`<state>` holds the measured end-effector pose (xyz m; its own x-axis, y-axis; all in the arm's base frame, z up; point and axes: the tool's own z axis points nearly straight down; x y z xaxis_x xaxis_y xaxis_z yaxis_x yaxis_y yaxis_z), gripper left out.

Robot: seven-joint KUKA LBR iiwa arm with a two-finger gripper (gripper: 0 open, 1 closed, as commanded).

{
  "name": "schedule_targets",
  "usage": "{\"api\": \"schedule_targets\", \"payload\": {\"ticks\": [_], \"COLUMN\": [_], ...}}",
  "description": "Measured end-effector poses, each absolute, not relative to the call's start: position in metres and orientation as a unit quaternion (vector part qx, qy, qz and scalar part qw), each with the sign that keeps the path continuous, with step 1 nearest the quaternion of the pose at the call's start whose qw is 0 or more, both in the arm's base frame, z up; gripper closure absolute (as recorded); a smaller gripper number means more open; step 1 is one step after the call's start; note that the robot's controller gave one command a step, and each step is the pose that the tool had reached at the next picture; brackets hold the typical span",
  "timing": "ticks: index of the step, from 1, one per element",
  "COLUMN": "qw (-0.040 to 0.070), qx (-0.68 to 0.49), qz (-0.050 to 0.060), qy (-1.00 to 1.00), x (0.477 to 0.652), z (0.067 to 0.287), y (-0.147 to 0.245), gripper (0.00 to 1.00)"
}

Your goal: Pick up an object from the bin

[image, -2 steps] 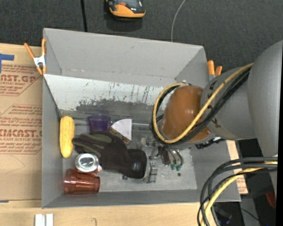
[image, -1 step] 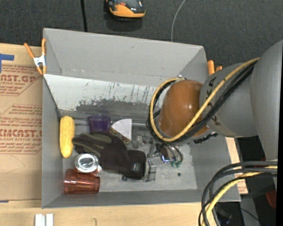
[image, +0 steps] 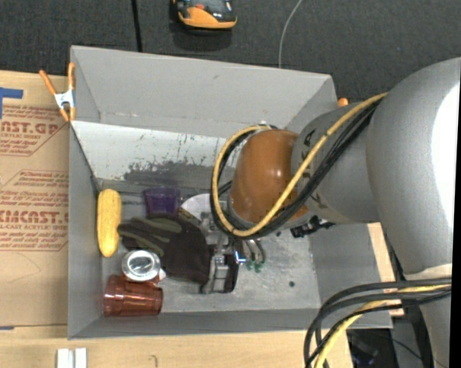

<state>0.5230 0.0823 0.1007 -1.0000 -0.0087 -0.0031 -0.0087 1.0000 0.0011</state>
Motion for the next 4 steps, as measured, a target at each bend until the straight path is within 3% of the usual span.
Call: {"api": "schedule_targets", "payload": {"ticks": [1,2,4], "qw": [0.001,0.000,-0.002], "qx": [0.050,0.095,0.105], "qz": [0.001,0.001,0.000], "qy": [0.999,0.995,0.994], "x": [0.5086,0.5058,0.5048], "z": [0.0736,0.0642,0.0697], "y": [0.0889,0.0902,0.0901], "gripper": [0.00,1.00,1.00]}}
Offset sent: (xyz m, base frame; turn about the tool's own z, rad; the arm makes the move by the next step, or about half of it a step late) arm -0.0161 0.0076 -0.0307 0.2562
